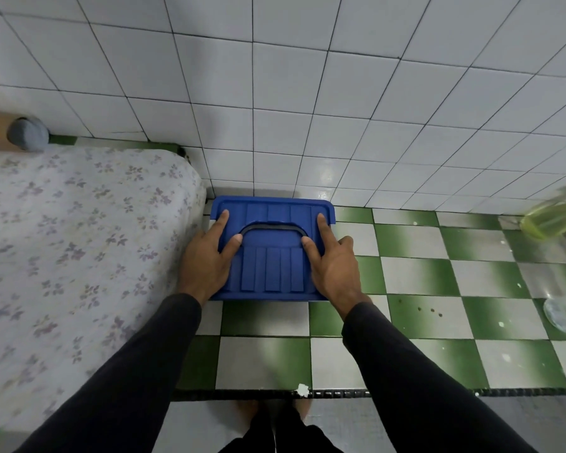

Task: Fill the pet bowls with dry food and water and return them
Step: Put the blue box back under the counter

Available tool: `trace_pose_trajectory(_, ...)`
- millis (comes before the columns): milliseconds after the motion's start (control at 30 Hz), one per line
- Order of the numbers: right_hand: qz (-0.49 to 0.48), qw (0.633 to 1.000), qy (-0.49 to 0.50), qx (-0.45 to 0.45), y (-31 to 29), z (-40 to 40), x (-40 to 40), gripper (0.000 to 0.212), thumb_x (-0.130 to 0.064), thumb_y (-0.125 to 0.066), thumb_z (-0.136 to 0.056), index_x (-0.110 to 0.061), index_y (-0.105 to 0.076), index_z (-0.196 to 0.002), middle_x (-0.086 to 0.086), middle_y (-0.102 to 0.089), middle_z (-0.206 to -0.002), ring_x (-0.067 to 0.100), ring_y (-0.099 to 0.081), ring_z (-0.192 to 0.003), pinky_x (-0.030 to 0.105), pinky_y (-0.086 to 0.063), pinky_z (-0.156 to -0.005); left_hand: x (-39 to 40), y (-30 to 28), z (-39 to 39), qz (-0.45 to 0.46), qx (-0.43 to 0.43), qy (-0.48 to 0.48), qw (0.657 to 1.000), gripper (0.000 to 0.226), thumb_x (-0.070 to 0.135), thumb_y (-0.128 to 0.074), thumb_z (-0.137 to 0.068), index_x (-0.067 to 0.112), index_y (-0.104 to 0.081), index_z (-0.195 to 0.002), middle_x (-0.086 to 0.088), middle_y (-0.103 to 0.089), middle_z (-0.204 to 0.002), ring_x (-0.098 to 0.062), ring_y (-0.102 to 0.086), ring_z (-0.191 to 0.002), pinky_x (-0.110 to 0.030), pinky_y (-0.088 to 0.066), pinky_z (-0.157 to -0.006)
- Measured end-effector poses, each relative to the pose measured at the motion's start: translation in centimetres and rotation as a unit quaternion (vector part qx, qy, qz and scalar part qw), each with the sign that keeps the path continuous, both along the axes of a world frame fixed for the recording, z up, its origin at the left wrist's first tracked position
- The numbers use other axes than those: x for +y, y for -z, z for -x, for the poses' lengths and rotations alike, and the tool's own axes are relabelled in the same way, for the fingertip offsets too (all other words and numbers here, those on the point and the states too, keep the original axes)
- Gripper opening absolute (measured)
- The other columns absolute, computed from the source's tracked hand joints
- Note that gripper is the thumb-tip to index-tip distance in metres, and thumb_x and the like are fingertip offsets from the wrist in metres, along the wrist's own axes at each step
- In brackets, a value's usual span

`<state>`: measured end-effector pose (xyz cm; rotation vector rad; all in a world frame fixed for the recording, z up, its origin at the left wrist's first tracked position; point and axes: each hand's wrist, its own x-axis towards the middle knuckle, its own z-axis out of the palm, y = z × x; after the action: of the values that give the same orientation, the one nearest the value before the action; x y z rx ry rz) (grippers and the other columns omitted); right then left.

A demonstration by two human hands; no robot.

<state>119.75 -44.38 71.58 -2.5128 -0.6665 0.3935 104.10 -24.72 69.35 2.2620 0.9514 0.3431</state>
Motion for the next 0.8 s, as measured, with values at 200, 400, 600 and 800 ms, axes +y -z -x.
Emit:
trace_pose_trajectory(200,-0.003,1.0,0.011,-0.011,-1.7,1.9,-2.2,0.069,-0.069,-0.035,-0.097,-0.05,-0.007,-0.157,0.009,-0.039,-0.114,0.02,-0.053,-0.082,0.037,-0.057,-0.084,-1.7,-1.5,1.9,-0.004,-0.013,0.005,1.0,0.068,0.057,-0.045,-0.103,0.031,-0.029,-0.163,-0.015,-0.059,-0.138,-0.027,-0.056,-0.124,-0.029,-0.038,-0.105)
trace_pose_trajectory(400,-0.017,0.999,0.02,-0.023,-2.6,4.0,-5.1,0.069,-0.071,-0.034,-0.096,-0.05,-0.01,-0.157,0.008,-0.039,-0.112,0.02,-0.053,-0.081,0.035,-0.056,-0.083,-4.4,-2.9,3.8,-0.01,-0.007,0.009,1.0,0.068,0.058,-0.045,-0.102,0.032,-0.029,-0.162,-0.02,-0.061,-0.136,-0.032,-0.058,-0.122,-0.03,-0.041,-0.098)
trace_pose_trajectory(600,-0.037,0.999,0.011,-0.02,-3.6,6.3,-9.1,0.068,-0.072,-0.033,-0.096,-0.049,-0.013,-0.157,0.009,-0.041,-0.119,0.021,-0.053,-0.091,0.036,-0.052,-0.088,-8.9,-4.7,6.6,-0.018,-0.013,-0.008,1.0,0.076,0.067,-0.037,-0.095,0.03,-0.032,-0.162,0.0,-0.049,-0.076,-0.02,-0.051,-0.074,-0.041,-0.052,-0.079)
trace_pose_trajectory(800,-0.031,0.999,-0.006,-0.024,-4.7,9.4,-13.9,0.068,-0.071,-0.034,-0.096,-0.049,-0.013,-0.157,0.008,-0.039,-0.117,0.021,-0.053,-0.088,0.037,-0.053,-0.087,-14.1,-4.6,10.2,-0.008,-0.023,-0.027,0.999,0.066,0.06,-0.046,-0.102,0.039,-0.027,-0.161,-0.019,-0.056,-0.142,-0.033,-0.055,-0.129,-0.03,-0.038,-0.1)
